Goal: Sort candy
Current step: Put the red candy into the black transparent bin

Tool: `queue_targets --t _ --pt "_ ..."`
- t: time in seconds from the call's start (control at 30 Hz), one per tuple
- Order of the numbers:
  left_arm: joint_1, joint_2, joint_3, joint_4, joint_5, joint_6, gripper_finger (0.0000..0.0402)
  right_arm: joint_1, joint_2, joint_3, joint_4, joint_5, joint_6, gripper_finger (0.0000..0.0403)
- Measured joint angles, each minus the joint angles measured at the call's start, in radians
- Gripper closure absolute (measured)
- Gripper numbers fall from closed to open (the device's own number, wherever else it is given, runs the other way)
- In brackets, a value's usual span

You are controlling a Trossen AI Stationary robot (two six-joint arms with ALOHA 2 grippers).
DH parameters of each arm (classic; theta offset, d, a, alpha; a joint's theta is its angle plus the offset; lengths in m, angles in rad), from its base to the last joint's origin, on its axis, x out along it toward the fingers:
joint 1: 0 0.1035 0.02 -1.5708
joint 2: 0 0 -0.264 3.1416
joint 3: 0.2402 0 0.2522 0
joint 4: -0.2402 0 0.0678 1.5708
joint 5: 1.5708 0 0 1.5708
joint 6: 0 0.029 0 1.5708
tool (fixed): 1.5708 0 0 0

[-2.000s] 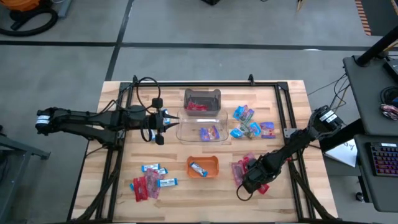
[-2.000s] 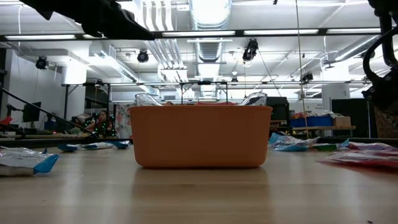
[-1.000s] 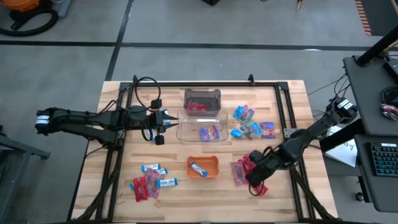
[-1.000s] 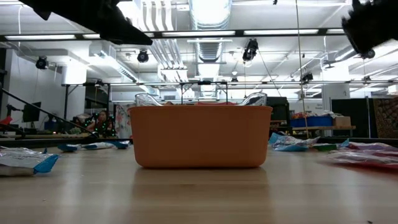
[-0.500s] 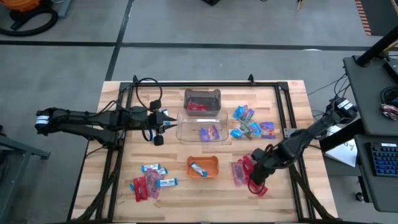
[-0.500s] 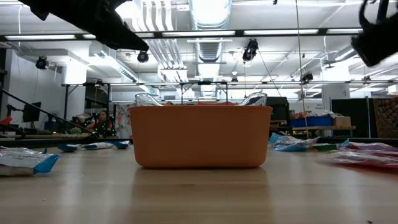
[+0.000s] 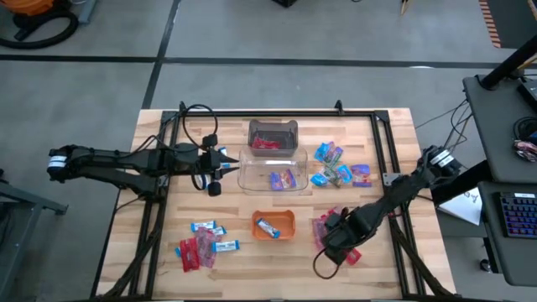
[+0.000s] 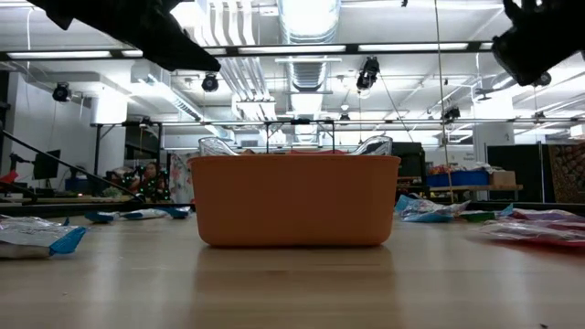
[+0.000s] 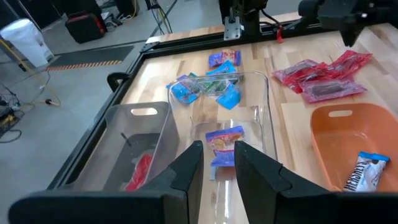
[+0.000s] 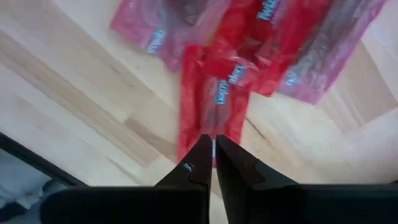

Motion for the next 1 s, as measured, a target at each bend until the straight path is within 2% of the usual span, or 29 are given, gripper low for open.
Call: queue_targets --t 0.13,0.3,0.43,0.57,0.67,0.8,1.0 --pt "0.000 0.000 0.000 0.000 0.000 0.006 0.0326 0.000 0.056 0.053 -0.002 -0.014 0.049 0.0339" --pt "0.000 0.000 0.000 -0.001 -0.001 0.008 0.0326 0.000 0.112 0.067 -0.028 -0.038 0.139 0.0250" --pt "0.000 0.000 0.000 -0.001 -0.002 0.031 0.0326 0.004 0.145 0.063 -0.025 -0.046 0.141 0.0179" --pt "0.000 0.000 0.000 -0.001 -0.003 0.037 0.0326 0.005 0.166 0.060 -0.026 -0.046 0.134 0.0130" --pt "0.000 0.000 0.000 0.001 -0.003 0.038 0.0326 0.005 0.185 0.051 -0.026 -0.041 0.134 0.0111" --pt "0.000 0.001 0.000 0.019 -0.003 0.059 0.0326 0.005 0.213 0.042 -0.011 -0.041 0.125 0.0105" --pt "0.000 0.001 0.000 0.043 -0.003 0.064 0.0326 0.004 0.245 0.042 -0.006 -0.047 0.093 0.0136"
